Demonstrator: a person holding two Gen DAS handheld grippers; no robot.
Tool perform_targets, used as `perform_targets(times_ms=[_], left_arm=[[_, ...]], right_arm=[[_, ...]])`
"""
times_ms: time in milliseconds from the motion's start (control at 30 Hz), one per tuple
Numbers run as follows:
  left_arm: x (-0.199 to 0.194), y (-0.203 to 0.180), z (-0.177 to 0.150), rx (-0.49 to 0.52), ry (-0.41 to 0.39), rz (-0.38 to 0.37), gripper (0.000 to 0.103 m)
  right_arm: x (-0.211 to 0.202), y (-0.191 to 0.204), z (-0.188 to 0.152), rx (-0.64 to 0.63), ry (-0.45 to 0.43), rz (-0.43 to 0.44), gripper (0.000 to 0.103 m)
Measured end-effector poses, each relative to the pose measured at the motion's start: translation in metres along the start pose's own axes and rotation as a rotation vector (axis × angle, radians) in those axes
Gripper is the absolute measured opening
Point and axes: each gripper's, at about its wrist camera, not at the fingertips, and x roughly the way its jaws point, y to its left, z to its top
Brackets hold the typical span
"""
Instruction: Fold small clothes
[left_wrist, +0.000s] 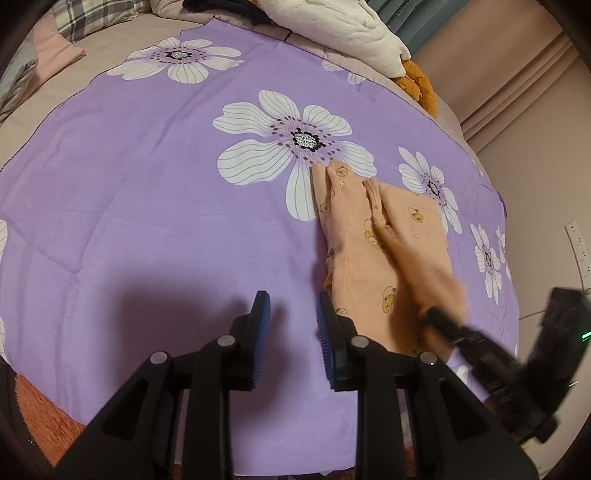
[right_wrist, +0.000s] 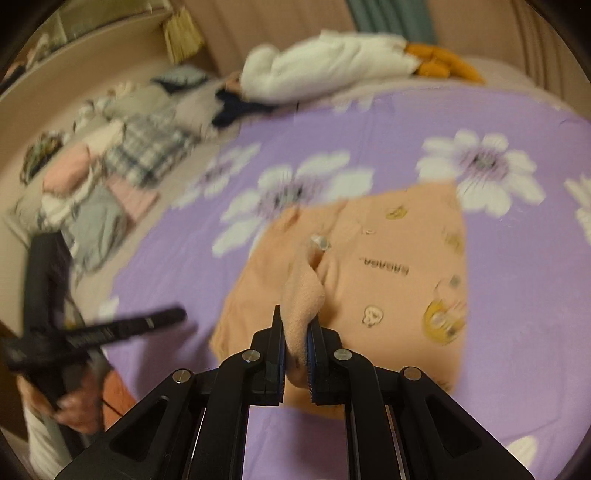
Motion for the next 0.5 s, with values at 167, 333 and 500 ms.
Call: perform_targets(times_ms=[167, 333, 500], left_arm=[[-0.003, -0.009, 0.008, 0.024, -0.011, -0.021, 0.037], [-0.009, -0.034, 0.026, 0.072, -0.042, -0.083, 0.058], [0.009, -0.065, 0.046, 0.139, -0.012, -0.171, 0.072]], right_arm=[[0.019, -0.006, -0.011, 0.018, 0.082, -0.01, 0.011], [0.014, -0.012, -0.011, 0.063, 0.105, 0.012, 0.011], [-0.003, -0.014, -0.015, 0.063, 0.095, 0.019, 0.065]])
